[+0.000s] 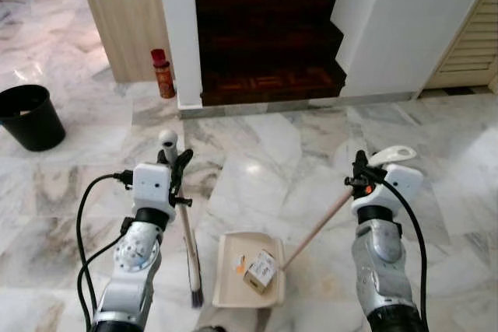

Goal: Sweep floor

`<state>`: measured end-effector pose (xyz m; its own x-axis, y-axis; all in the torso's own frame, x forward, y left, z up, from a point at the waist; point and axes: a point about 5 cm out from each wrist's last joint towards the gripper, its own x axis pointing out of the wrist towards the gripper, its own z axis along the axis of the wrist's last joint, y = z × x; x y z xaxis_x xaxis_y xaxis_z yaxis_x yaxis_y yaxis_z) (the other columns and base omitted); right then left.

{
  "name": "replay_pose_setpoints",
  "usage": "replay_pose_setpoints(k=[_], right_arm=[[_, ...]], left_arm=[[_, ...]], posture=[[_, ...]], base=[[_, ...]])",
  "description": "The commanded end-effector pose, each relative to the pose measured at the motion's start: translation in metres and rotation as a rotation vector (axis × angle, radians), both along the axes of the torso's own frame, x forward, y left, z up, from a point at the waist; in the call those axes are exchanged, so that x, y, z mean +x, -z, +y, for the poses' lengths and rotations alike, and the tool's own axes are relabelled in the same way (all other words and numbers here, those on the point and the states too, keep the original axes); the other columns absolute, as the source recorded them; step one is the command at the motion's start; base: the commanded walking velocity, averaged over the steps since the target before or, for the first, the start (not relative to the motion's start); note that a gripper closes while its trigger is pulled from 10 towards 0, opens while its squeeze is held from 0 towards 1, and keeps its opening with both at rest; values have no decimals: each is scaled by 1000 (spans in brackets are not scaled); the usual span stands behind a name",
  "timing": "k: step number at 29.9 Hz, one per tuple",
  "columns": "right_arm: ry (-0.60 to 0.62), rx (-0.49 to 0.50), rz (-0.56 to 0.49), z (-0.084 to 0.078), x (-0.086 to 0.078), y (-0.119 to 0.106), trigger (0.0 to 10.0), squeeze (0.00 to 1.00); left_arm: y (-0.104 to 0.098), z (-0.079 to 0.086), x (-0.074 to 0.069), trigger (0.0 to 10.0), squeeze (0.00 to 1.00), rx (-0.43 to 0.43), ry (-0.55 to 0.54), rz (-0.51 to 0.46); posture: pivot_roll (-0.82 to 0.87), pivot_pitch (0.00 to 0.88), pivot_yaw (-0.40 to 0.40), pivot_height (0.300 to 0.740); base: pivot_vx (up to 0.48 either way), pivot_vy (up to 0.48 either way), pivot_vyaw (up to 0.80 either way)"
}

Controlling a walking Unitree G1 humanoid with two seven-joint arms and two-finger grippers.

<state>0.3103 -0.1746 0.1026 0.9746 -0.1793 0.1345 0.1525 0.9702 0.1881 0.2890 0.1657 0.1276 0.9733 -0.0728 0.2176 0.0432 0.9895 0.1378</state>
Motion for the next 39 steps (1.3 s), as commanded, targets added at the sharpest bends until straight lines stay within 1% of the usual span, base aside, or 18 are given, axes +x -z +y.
replay_pose_setpoints(k=[1, 21, 39], right_arm=[[18, 14, -36, -5, 1, -8, 10000, 0], [9, 3, -31, -4, 2, -9, 10000, 0], [-14, -1, -24, 0, 2, -8, 10000, 0]], left_arm=[[-5, -2, 1, 10000, 0, 4, 2, -22], [-5, -2, 1, 10000, 0, 1, 0, -18], [-3, -3, -1, 10000, 0, -1, -1, -9]], posture=[[83, 30, -15, 740], [85, 38, -20, 740], [87, 45, -21, 740]], base=[[0, 304, 0], [0, 305, 0], [0, 306, 0]])
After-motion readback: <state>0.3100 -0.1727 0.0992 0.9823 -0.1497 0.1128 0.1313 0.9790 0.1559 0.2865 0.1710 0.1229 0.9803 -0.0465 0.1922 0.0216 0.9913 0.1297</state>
